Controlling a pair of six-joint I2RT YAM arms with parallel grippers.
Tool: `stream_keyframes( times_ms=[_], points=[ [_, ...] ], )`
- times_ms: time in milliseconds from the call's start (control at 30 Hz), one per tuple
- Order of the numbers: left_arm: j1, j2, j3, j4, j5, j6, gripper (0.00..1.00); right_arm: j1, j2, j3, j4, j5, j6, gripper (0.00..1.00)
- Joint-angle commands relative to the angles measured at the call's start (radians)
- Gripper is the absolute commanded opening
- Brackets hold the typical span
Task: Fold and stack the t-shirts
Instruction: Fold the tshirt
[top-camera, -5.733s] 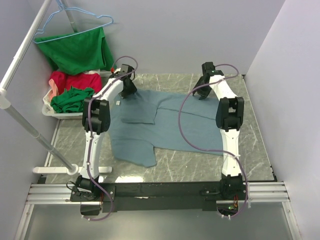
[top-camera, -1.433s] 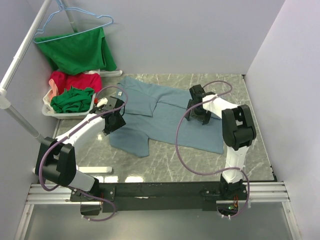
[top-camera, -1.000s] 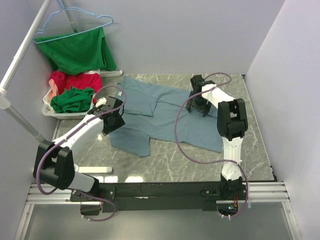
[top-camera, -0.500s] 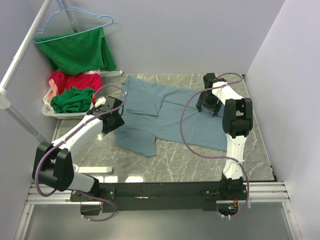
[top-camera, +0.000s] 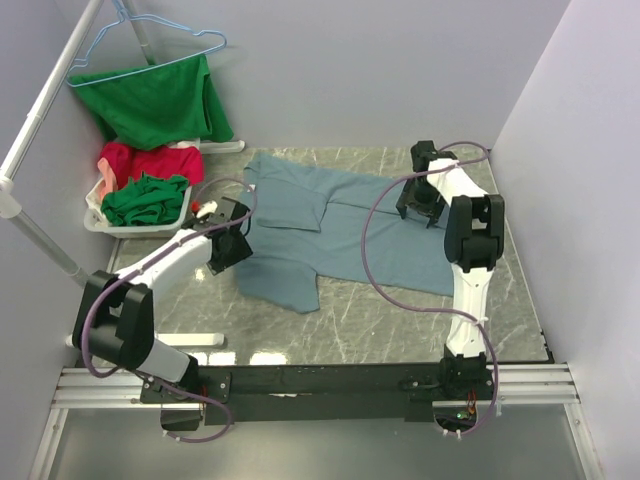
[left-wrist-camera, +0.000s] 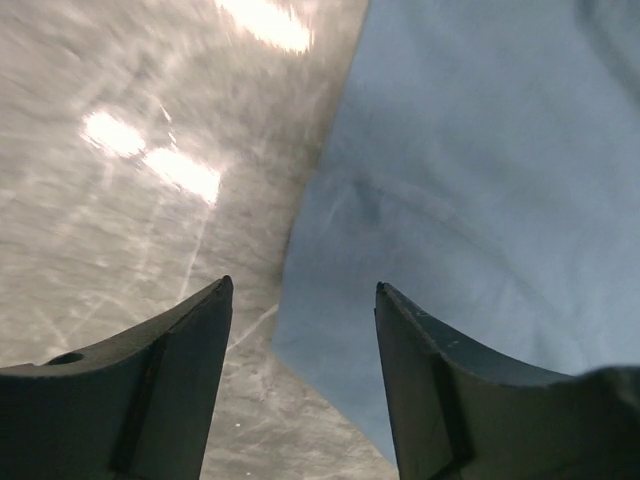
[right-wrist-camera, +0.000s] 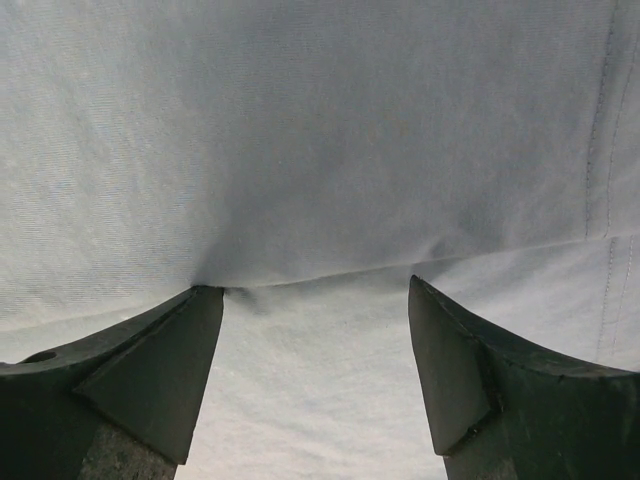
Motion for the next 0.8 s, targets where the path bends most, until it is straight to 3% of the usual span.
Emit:
stream_keyframes(
  times_ms=[0, 533, 700, 767],
  points=[
    [-0.004, 0.023, -0.067, 0.097, 0.119, 0.011, 0.63, -0.011, -0.136, -0.016, 0.099, 0.038, 0.019, 0.8],
    [-0.007, -0.055, -0.242, 0.194, 0.26, -0.017, 0.46, 0.009, -0.393, -0.162, 0.22, 0.029, 0.048, 0.8],
    [-0.012, -0.034, -0.253, 0.189, 0.247, -0.023, 0.27, 0.035, -0.439, -0.197, 0.228, 0.027, 0.052, 0.8],
    [-0.012, -0.023, -0.245, 0.183, 0.242, -0.023, 0.1, 0.043, -0.452, -0.214, 0.231, 0.016, 0.055, 0.8]
  ],
)
